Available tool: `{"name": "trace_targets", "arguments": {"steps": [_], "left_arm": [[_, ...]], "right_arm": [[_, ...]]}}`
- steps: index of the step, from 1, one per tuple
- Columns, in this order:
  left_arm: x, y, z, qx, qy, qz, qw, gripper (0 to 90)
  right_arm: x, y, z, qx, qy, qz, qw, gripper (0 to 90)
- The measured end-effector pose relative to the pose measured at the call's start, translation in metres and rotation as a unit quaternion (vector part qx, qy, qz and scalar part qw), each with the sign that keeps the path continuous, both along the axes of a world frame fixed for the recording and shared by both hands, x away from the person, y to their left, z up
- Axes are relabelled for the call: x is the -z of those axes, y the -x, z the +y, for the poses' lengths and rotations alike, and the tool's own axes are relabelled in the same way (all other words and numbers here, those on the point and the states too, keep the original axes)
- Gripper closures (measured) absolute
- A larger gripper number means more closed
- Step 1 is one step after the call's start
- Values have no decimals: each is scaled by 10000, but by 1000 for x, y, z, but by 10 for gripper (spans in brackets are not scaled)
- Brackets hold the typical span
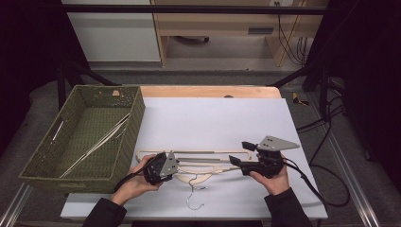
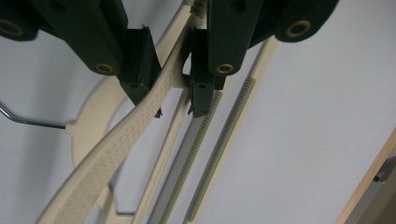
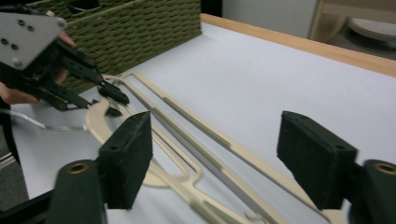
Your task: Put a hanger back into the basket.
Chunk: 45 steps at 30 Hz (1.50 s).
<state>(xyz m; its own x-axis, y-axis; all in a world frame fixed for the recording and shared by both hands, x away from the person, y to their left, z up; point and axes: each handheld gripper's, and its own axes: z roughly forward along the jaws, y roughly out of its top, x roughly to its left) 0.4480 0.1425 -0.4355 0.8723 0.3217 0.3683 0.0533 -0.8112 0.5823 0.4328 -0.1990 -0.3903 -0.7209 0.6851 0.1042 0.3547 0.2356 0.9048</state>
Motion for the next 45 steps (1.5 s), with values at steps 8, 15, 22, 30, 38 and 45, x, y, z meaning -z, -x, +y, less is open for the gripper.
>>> {"name": "trace_targets", "arguments": {"steps": [8, 15, 22, 30, 38, 45], "left_arm": [[-4, -9, -7, -26, -177, -82, 9998, 773], [-9, -15, -6, -85, -311, -355, 9989, 805], [-17, -19, -5, -188, -272, -559, 9979, 857], [-30, -18, 5, -562, 2, -622, 9965, 868], [-49, -1, 1, -882, 539, -502, 9934, 868], [-71, 15, 10, -1099, 1113, -195, 9875, 868]], "right_arm": [[15, 20, -34, 424, -72, -13, 9991, 136], [25, 17, -45, 614, -103, 104, 9980, 130], [28, 15, -46, 627, -91, 116, 9979, 127], [28, 15, -45, 603, -83, 128, 9981, 114], [28, 16, -46, 610, -83, 100, 9981, 90], [31, 15, -47, 657, -71, 110, 9978, 76]]}}
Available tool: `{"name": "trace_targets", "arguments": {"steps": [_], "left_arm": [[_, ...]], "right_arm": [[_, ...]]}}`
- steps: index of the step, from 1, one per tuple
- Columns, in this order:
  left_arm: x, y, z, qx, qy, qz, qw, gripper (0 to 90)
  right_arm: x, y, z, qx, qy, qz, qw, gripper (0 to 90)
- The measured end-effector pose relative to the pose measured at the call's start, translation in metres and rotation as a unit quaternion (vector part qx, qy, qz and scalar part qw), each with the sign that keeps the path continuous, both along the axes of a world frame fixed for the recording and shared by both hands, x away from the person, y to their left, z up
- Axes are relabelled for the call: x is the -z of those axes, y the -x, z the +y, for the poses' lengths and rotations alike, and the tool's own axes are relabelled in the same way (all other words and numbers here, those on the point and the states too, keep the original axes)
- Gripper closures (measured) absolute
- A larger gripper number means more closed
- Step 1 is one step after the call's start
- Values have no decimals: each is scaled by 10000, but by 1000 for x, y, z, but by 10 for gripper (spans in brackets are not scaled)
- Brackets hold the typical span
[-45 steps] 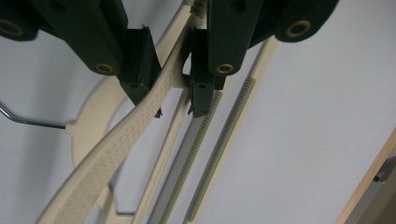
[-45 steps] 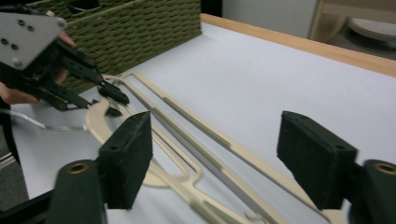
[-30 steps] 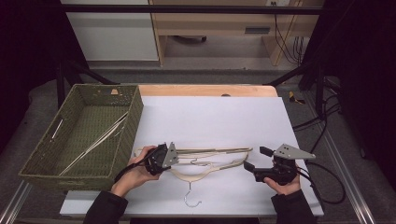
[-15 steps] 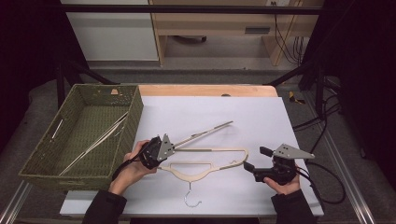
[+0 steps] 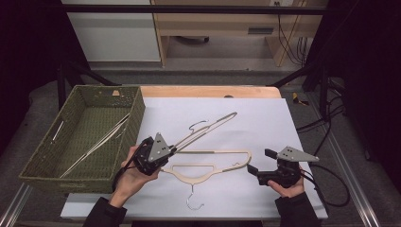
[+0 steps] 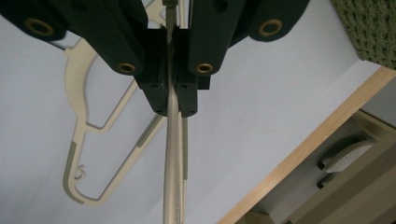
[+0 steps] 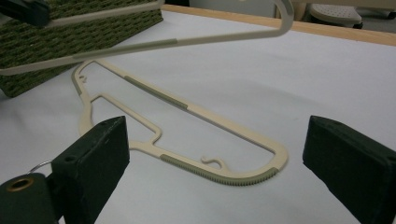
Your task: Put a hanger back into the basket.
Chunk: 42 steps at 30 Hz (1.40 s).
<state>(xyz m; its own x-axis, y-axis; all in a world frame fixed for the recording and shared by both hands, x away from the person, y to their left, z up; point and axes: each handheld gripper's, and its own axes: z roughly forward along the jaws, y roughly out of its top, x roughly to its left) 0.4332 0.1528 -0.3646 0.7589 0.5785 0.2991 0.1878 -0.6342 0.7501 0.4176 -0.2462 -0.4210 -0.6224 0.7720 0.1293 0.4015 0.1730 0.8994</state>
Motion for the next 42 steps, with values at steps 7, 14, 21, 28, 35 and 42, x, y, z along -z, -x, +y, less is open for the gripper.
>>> {"name": "trace_targets", "arguments": {"steps": [7, 14, 21, 28, 35, 42], "left_arm": [[-27, 18, 9, -37, 461, -135, 9988, 867], [-56, 29, 29, -90, 643, -258, 9976, 868], [-81, 28, 45, -109, 840, -184, 9962, 868], [-108, 24, 65, -180, 825, -253, 9961, 868], [-130, 10, 96, -407, 781, -364, 9955, 868], [-139, -4, 137, -657, 851, -391, 9934, 868]], "right_arm": [[0, 0, -2, 66, -27, 2, 10000, 74], [-1, 0, -4, 103, -51, -21, 9999, 74], [-2, 1, -5, 96, -67, -73, 9999, 70], [-2, 1, -4, 79, -44, -42, 10000, 67], [-1, 1, -4, 79, -22, -61, 9999, 66], [-1, 0, -4, 89, -13, -67, 9999, 66]]}}
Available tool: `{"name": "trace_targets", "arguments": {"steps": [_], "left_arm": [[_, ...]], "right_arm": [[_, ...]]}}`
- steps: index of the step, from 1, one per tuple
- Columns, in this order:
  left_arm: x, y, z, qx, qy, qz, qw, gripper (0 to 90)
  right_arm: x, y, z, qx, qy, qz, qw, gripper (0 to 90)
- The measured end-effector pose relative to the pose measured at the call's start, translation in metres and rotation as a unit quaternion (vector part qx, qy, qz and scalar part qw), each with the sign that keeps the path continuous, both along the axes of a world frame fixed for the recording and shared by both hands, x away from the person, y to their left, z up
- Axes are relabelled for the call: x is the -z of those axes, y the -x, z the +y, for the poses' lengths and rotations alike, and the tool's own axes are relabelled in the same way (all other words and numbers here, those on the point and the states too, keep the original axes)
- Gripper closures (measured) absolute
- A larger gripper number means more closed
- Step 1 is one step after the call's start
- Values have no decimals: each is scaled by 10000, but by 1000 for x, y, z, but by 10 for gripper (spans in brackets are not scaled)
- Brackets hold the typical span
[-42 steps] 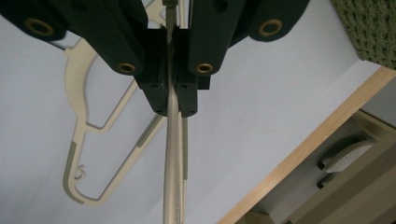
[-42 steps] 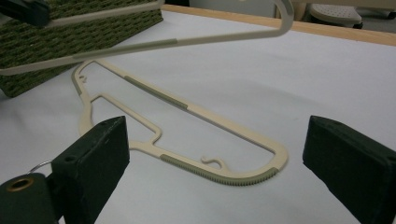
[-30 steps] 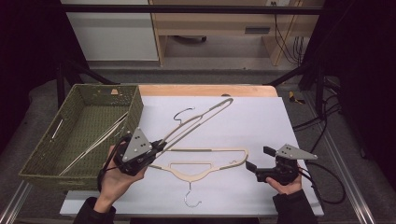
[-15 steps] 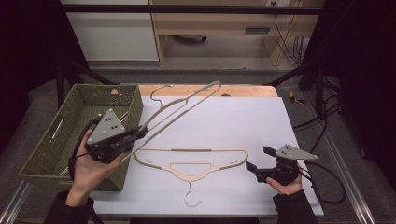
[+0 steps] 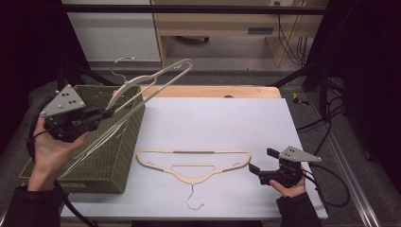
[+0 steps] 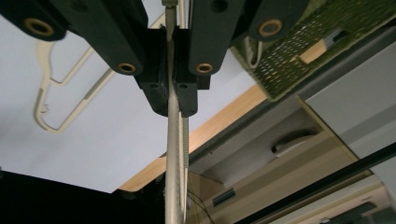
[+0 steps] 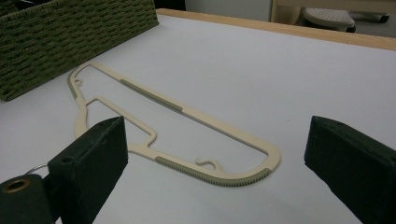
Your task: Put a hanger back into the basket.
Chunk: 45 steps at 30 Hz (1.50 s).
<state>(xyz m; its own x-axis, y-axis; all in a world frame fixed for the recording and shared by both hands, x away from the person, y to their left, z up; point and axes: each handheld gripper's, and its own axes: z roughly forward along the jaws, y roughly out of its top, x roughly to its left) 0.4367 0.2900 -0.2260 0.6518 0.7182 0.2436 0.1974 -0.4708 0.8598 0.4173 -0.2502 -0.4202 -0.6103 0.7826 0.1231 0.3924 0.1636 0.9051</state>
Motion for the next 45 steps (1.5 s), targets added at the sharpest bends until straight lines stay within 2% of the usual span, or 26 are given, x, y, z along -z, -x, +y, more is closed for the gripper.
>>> {"name": "trace_targets", "arguments": {"steps": [7, 14, 23, 27, 28, 32, 36, 42, 45], "left_arm": [[6, -13, 32, -154, -1, 53, 9999, 868], [28, -25, 66, -398, -273, 185, 9987, 867], [47, -27, 100, -685, -429, 281, 9963, 867], [55, -29, 111, -777, -505, 341, 9951, 867], [59, -30, 114, -786, -521, 305, 9951, 867], [71, -32, 127, -984, -551, 464, 9925, 867], [79, -33, 135, -1074, -578, 569, 9909, 867], [96, -32, 143, -1187, -575, 694, 9888, 867], [106, -34, 145, -1216, -656, 750, 9876, 867]], "right_arm": [[0, 0, 1, 4, -13, 1, 10000, 66], [1, 0, 0, -1, -3, 14, 10000, 67], [1, 0, 1, -8, -11, 15, 10000, 66], [0, 0, 0, -44, 8, -13, 10000, 64], [0, 0, 0, -42, 3, -13, 10000, 64], [-1, 1, -1, -54, -43, -18, 10000, 62], [-1, 1, -1, -62, -20, -29, 10000, 60], [0, 1, 0, -81, 2, -19, 10000, 59], [0, 1, 0, -79, 7, -13, 10000, 59]]}}
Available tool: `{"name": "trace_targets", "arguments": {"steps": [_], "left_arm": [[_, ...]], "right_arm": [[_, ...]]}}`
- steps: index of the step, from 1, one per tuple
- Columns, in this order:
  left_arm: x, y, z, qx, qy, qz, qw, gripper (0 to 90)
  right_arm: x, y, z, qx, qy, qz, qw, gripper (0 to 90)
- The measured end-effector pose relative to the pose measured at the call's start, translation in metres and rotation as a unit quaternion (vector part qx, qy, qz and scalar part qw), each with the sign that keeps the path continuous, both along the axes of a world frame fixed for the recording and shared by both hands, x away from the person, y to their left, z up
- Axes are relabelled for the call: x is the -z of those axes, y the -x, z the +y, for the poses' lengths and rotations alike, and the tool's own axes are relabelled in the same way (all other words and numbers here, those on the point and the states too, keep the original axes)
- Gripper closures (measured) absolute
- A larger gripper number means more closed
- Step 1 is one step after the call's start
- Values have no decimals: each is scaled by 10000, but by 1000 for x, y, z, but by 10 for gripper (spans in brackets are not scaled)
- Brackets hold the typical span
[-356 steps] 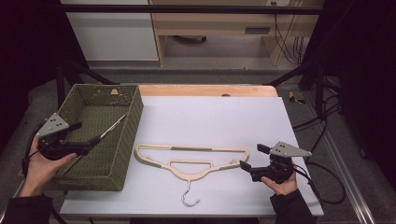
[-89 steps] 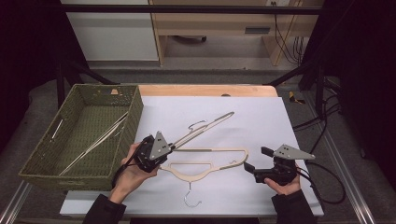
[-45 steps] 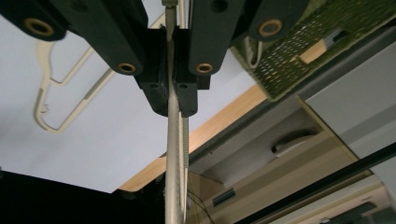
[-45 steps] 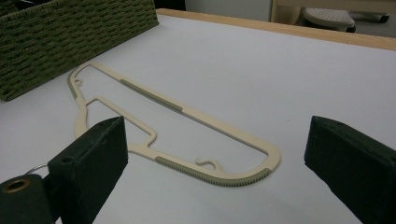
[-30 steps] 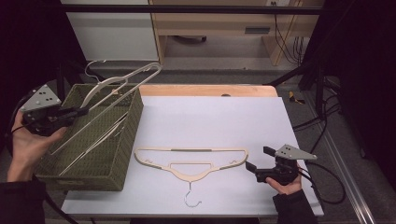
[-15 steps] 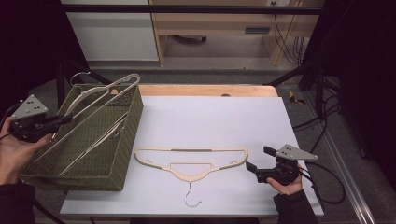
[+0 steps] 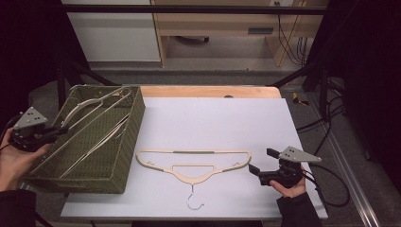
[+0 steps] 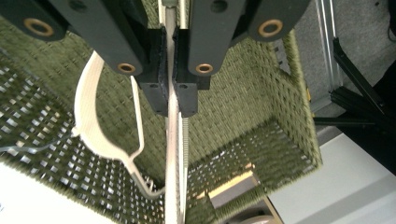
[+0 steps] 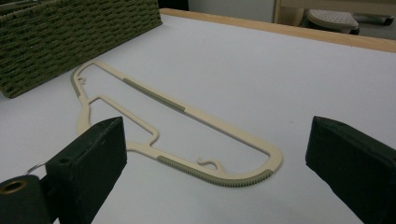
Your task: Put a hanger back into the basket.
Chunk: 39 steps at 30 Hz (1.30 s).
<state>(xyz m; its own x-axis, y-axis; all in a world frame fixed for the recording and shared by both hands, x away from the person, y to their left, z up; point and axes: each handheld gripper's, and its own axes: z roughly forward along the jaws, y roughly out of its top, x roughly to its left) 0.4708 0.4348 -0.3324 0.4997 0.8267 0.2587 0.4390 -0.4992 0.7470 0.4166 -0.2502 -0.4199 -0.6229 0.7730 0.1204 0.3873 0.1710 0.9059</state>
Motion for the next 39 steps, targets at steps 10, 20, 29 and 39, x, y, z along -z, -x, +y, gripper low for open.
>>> {"name": "trace_targets", "arguments": {"steps": [10, 20, 29, 39], "left_arm": [[36, -9, -8, 12, -318, 444, 9985, 866], [53, -15, -22, 157, -872, 972, 9913, 846], [58, -19, -28, 371, -1115, 1323, 9842, 798], [56, -19, -25, 390, -898, 1287, 9868, 574]], "right_arm": [[0, 0, 0, -16, 2, 1, 10000, 58], [1, 0, 1, -39, 50, 5, 10000, 58], [1, -1, 2, -33, 31, 25, 10000, 58], [1, -1, 2, -36, 15, 49, 10000, 59]]}}
